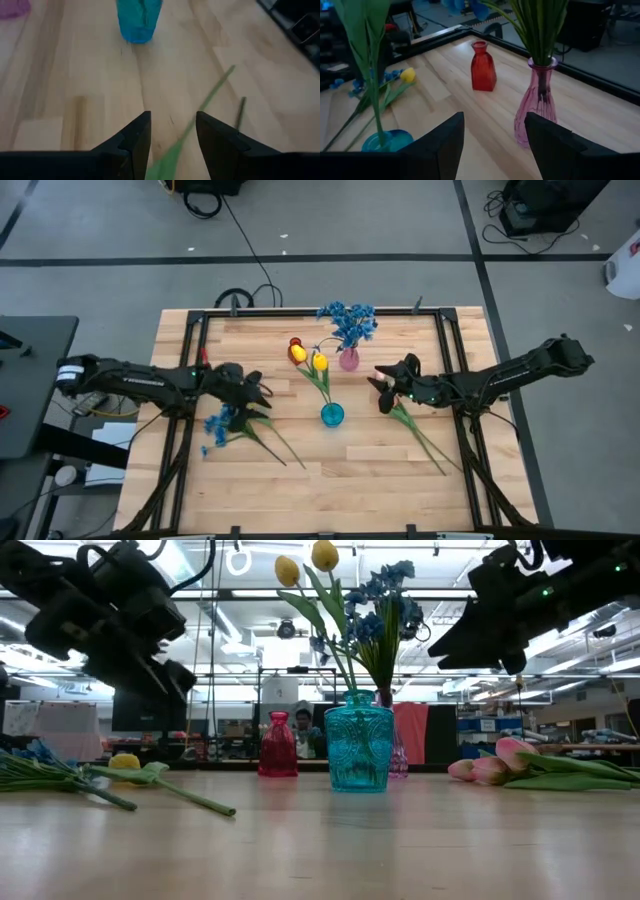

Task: Sort flowers into vase by color
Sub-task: Put the yellow flower into the blue vase

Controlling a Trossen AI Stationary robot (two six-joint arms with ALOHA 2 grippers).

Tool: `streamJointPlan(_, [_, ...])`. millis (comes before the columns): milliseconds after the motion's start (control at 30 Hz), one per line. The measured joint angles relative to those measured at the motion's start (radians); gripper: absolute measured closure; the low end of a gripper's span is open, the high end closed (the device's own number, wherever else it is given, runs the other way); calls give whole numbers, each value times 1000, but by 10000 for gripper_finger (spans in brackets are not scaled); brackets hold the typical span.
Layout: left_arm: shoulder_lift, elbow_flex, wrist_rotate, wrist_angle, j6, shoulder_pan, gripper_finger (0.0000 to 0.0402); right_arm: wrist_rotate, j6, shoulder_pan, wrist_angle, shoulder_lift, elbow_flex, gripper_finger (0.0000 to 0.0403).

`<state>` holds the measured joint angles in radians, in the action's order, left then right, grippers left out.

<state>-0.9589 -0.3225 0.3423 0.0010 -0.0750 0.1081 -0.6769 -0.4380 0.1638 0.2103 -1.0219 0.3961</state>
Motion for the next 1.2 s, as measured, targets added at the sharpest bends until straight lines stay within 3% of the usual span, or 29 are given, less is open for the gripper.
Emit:
streamJointPlan(367, [-278,0,-90,187,-132,-154,239,-8,-6,0,6,-1,-11,182])
streamJointPlan(567, [-412,0,-166,250,-134,-170,239,-9,-5,0,6,-1,-11,182])
streamJointPlan(767, [-468,-2,-171,282,-145,-178,242,-10,-5,0,6,-1,-11,182])
streamJointPlan(900, [-469,-2,-181,282,-157,-193,280,-10,-5,0,5,-1,-11,182])
streamJointPlan(1133, [-470,-3,-200,271,-158,-211,385,-10,-5,0,5,-1,-11,182])
streamJointPlan(1200, [-470,-3,-205,274,-158,-216,392,-10,-5,0,5,-1,-11,182])
